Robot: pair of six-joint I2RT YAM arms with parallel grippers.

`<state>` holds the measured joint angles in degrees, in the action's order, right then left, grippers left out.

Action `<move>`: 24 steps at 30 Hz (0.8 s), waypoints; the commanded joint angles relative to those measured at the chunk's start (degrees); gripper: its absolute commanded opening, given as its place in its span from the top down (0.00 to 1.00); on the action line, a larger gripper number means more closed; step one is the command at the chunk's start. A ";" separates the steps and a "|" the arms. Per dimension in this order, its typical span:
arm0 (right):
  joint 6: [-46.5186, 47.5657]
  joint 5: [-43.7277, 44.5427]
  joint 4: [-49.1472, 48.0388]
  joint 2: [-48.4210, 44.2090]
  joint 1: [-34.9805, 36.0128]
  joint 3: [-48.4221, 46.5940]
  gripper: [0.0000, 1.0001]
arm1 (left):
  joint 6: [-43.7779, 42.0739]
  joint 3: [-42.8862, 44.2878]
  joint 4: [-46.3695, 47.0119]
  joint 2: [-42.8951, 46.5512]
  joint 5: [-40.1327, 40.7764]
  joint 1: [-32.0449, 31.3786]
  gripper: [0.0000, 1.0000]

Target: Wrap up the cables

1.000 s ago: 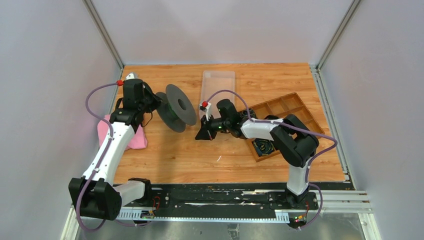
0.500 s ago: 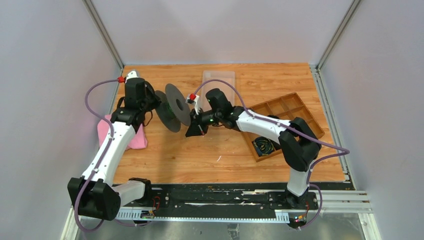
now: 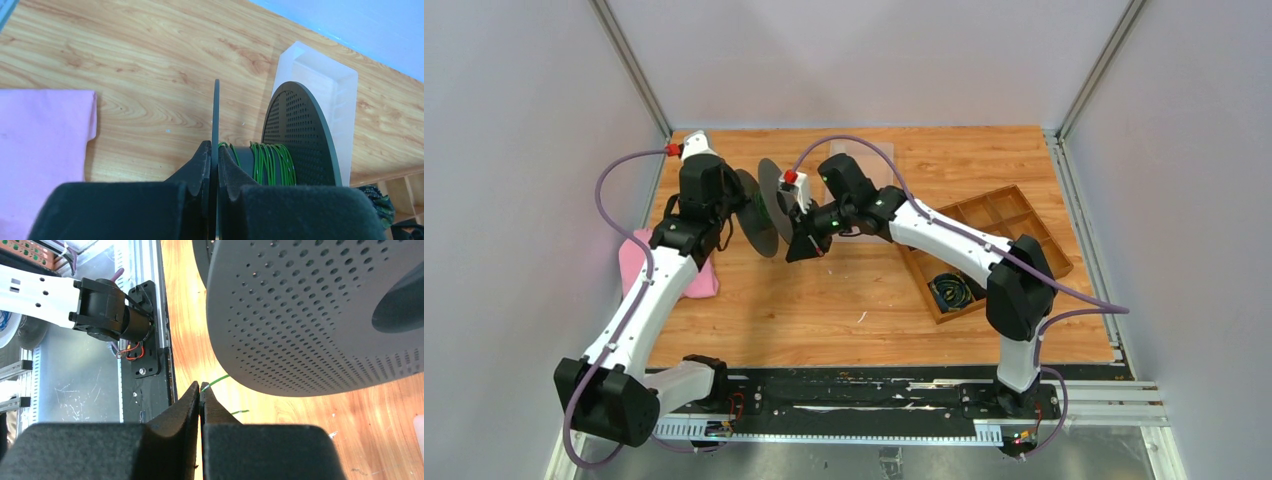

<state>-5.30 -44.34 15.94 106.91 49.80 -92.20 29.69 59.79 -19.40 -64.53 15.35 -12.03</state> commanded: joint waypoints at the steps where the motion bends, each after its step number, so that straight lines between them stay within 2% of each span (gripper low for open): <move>1: 4.54 0.41 11.10 1.50 1.79 -4.87 0.99 | -3.51 1.33 7.56 1.32 5.42 -0.50 1.00; 8: 10.62 4.11 16.05 0.71 1.79 -7.73 0.99 | -8.68 1.13 8.64 1.51 3.51 -2.26 1.00; 15: 14.82 3.45 19.31 1.82 1.55 -13.69 0.99 | -18.05 -0.30 10.51 1.69 1.73 -7.88 1.00; 24: 17.01 2.69 20.54 2.02 0.27 -17.30 0.99 | -25.77 -2.77 12.08 2.45 -5.70 -10.81 1.00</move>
<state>9.93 -39.51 35.03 108.51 50.50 -106.52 9.89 58.92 -10.85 -63.83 13.26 -22.28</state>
